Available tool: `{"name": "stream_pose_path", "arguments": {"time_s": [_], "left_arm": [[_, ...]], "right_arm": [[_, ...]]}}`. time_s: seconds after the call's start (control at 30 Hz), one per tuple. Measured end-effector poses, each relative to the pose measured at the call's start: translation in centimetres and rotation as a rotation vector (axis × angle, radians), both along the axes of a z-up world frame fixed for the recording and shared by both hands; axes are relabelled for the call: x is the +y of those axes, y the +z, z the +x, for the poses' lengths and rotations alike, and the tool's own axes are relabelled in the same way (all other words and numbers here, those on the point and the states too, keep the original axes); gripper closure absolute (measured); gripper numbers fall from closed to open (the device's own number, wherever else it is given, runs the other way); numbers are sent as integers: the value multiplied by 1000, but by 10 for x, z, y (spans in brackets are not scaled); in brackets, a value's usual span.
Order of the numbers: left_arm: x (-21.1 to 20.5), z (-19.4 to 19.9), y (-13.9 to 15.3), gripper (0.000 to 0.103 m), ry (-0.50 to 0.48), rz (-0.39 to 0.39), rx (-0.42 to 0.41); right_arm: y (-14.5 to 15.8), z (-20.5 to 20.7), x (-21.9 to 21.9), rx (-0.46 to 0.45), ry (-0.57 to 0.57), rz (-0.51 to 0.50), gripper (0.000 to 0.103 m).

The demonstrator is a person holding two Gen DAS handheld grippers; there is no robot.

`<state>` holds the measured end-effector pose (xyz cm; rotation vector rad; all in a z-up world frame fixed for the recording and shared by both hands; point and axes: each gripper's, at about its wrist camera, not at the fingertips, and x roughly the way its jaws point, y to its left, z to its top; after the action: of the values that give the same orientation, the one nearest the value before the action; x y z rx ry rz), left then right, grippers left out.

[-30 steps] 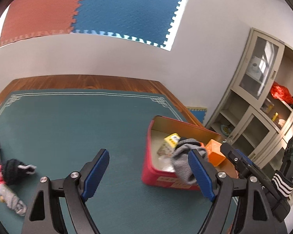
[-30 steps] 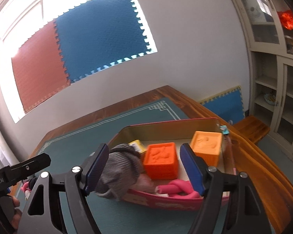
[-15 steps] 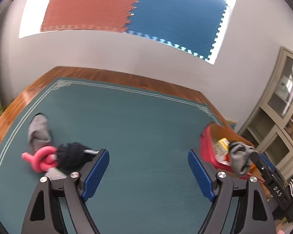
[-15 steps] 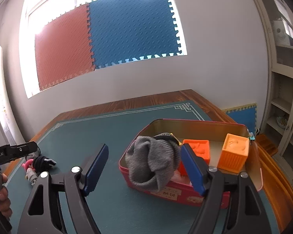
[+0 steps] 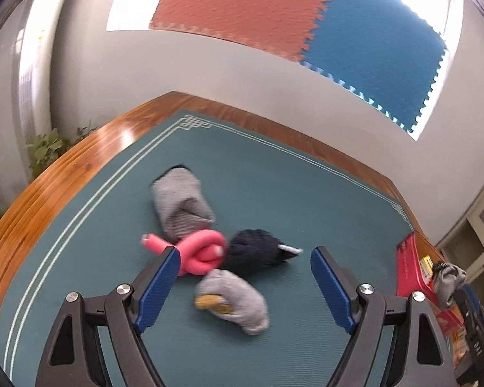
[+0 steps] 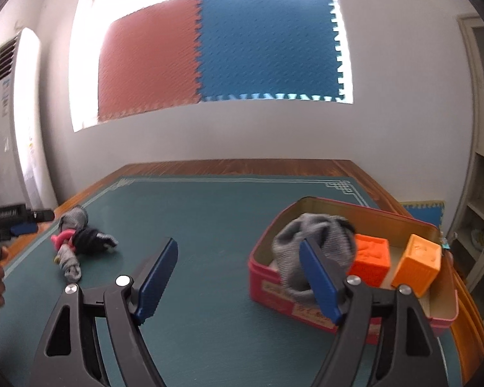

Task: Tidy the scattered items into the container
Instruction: 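Move both open tools back over the remaining pile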

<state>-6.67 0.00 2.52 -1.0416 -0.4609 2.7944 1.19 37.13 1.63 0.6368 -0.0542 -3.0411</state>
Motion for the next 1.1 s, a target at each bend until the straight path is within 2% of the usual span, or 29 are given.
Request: {"name": "stream_pose_path", "arguments": {"time_s": [0.17, 0.6, 1.1], "left_arm": [[-12, -5, -9, 18, 35, -20, -15], [-27, -29, -44, 18, 67, 1, -121], [-26, -43, -54, 18, 46, 8, -136]], "right_arm": [[-6, -3, -13, -17, 41, 32, 22], [-18, -5, -29, -60, 108, 24, 22], [-22, -7, -31, -90, 141, 4, 22]]}}
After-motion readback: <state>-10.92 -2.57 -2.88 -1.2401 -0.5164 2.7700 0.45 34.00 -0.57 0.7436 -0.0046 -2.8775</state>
